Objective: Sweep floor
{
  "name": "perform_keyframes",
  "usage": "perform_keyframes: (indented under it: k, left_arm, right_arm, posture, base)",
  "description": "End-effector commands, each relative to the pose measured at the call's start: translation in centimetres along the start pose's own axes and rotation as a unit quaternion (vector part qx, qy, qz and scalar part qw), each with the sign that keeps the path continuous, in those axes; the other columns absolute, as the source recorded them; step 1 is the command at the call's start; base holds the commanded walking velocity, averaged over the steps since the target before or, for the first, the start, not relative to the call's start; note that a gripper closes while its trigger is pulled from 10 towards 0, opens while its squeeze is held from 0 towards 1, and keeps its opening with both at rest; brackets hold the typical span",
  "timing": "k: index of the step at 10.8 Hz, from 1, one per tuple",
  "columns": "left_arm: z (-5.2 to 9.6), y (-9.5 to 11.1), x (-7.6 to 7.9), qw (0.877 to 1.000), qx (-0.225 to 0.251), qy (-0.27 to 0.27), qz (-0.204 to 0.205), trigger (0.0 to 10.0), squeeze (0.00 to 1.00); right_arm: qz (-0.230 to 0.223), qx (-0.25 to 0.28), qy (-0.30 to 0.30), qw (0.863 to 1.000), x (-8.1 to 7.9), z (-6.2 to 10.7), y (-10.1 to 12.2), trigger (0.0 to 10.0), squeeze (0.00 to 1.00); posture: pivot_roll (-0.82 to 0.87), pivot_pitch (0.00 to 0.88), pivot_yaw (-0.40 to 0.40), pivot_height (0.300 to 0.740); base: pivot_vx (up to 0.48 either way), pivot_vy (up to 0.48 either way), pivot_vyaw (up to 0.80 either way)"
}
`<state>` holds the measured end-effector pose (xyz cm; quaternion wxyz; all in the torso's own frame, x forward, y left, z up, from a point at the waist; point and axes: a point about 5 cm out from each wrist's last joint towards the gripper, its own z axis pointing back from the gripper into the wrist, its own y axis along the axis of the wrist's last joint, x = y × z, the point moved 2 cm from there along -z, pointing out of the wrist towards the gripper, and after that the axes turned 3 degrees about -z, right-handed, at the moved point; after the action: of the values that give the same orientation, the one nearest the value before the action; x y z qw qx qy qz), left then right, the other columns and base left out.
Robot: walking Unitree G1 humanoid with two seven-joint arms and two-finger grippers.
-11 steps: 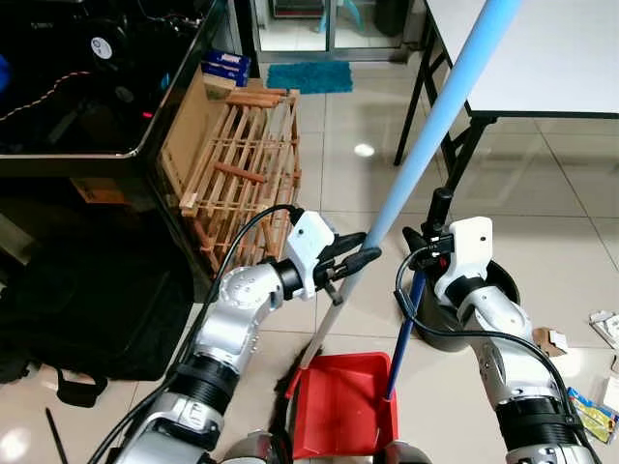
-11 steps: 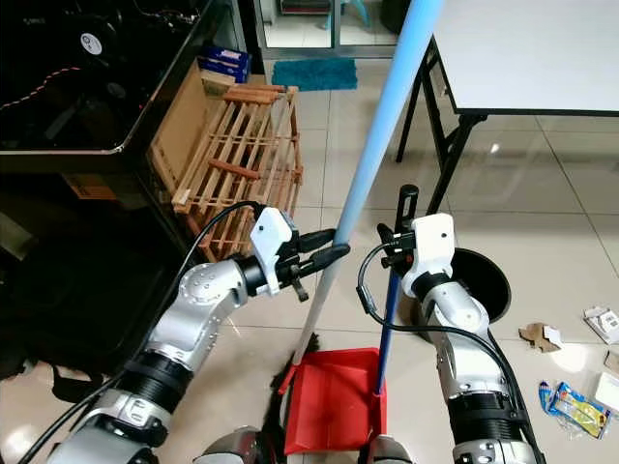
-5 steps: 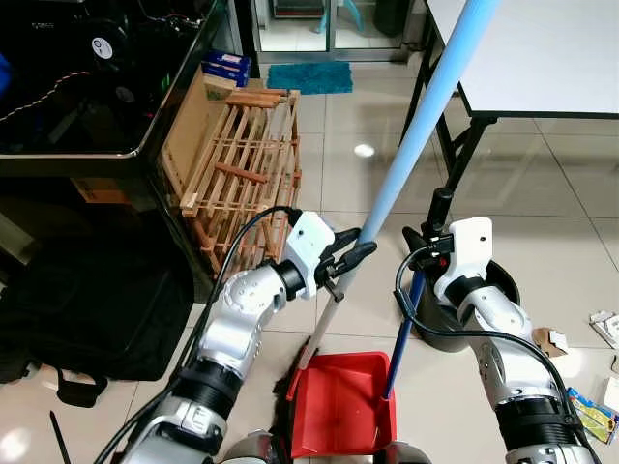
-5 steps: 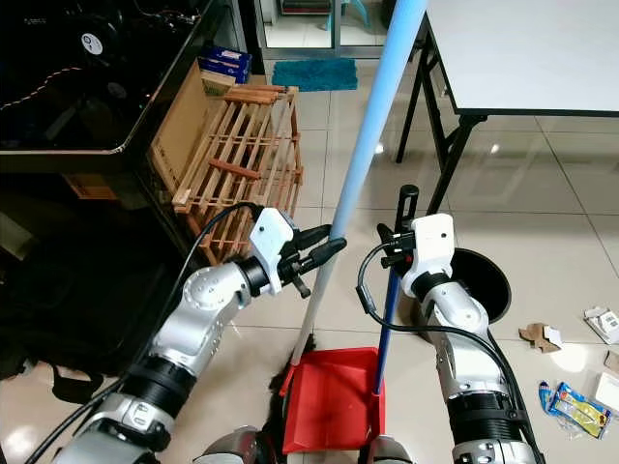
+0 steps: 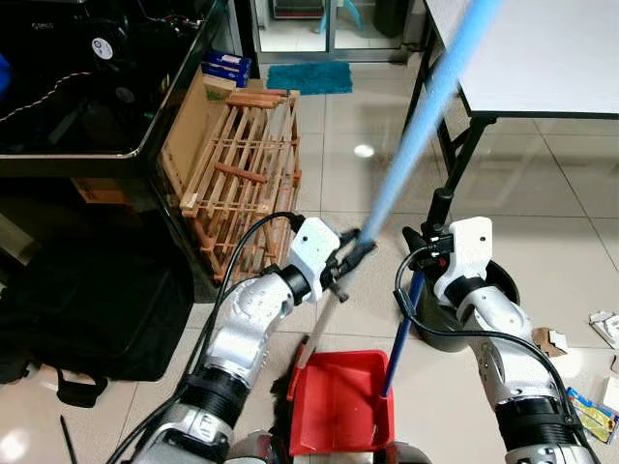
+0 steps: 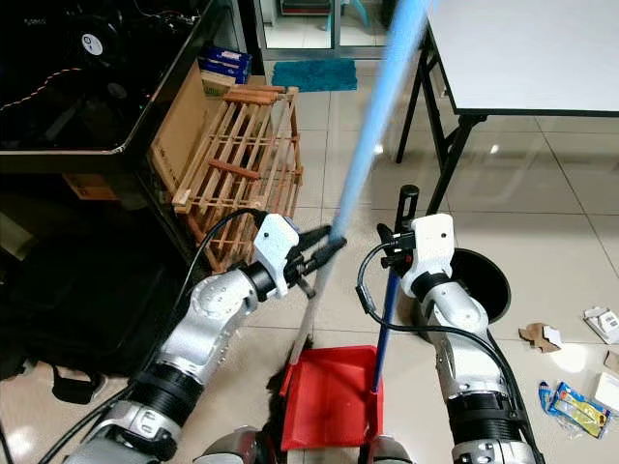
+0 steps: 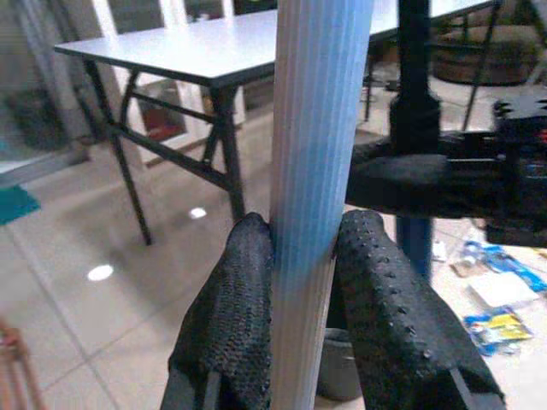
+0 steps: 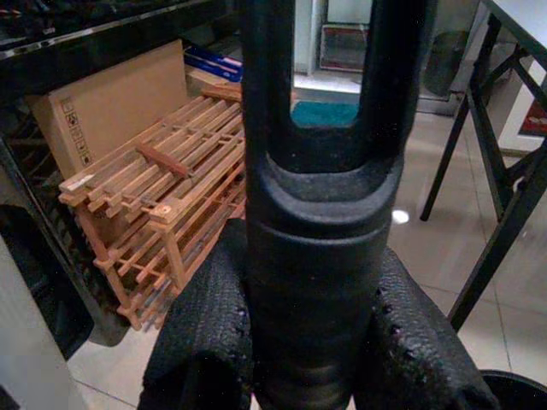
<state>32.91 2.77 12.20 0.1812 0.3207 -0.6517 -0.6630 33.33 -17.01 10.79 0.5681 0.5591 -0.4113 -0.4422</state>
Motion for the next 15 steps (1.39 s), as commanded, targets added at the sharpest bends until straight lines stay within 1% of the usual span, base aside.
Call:
perform_keyframes:
  k: [1,2,3,4,5,7,10,11,12,14,15]
  left_arm:
    - [0.1,0.4,-0.3,0.999,0.015,0.026,-0.016,10.0,0.0]
    - [0.3,1.0,-1.2,0.996,0.036,0.081,-0.032,10.0,0.0]
    - [0.8,1.6,-1.9,0.989,0.052,0.122,-0.061,10.0,0.0]
    - [1.0,1.8,-2.2,0.986,0.058,0.142,-0.07,10.0,0.0]
    - [1.4,2.1,-2.3,0.981,0.068,0.159,-0.092,10.0,0.0]
    - [1.6,2.0,-2.5,0.977,0.072,0.172,-0.098,10.0,0.0]
    - [1.3,2.1,-2.5,0.977,0.08,0.174,-0.096,10.0,0.0]
    - [1.1,2.1,-2.1,0.979,0.083,0.168,-0.085,10.0,0.0]
    - [0.8,2.2,-1.4,0.981,0.093,0.157,-0.069,10.0,0.0]
    - [0.7,2.3,-1.1,0.981,0.096,0.154,-0.068,10.0,0.0]
    - [0.5,2.2,-0.5,0.982,0.099,0.15,-0.064,10.0,0.0]
  right_arm:
    - [-0.006,0.022,-0.002,1.0,-0.1,-0.1,0.9,10.0,0.0]
    - [-0.006,0.023,-0.002,1.0,0.0,-0.1,0.9,10.0,0.0]
    - [-0.005,0.024,-0.002,1.0,0.1,-0.2,1.0,10.0,0.0]
    - [-0.005,0.024,-0.002,1.0,0.1,-0.2,1.0,10.0,0.0]
    - [-0.005,0.025,0.0,1.0,0.1,-0.4,1.1,10.0,0.0]
    - [-0.004,0.027,0.001,1.0,0.0,-0.6,1.2,10.0,0.0]
    - [-0.003,0.028,0.002,1.0,-0.1,-0.5,1.2,10.0,0.0]
    - [-0.002,0.027,0.001,1.0,0.0,-0.4,1.2,10.0,0.0]
    - [0.0,0.027,0.001,1.0,0.1,-0.4,1.2,10.0,0.0]
    - [0.0,0.027,0.001,1.0,0.1,-0.4,1.2,10.0,0.0]
    - [0.001,0.027,0.002,1.0,0.1,-0.4,1.3,10.0,0.0]
  posture:
    - [-0.23,0.121,0.075,0.74]
    - [-0.23,0.118,0.073,0.74]
    - [-0.23,0.115,0.072,0.74]
    - [-0.23,0.113,0.07,0.74]
    - [-0.23,0.109,0.068,0.74]
    - [-0.23,0.104,0.068,0.74]
    - [-0.23,0.105,0.069,0.74]
    - [-0.24,0.106,0.069,0.74]
    - [-0.24,0.11,0.067,0.74]
    - [-0.24,0.111,0.066,0.74]
    - [-0.24,0.121,0.063,0.74]
  base:
    - [0.0,0.0,0.0]
    - [0.0,0.0,0.0]
    - [0.0,0.0,0.0]
    - [0.0,0.0,0.0]
    - [0.0,0.0,0.0]
    - [0.0,0.0,0.0]
    - [0.0,0.0,0.0]
    - [0.0,0.0,0.0]
    - [0.0,0.0,0.0]
    - [0.0,0.0,0.0]
    - [0.0,0.0,0.0]
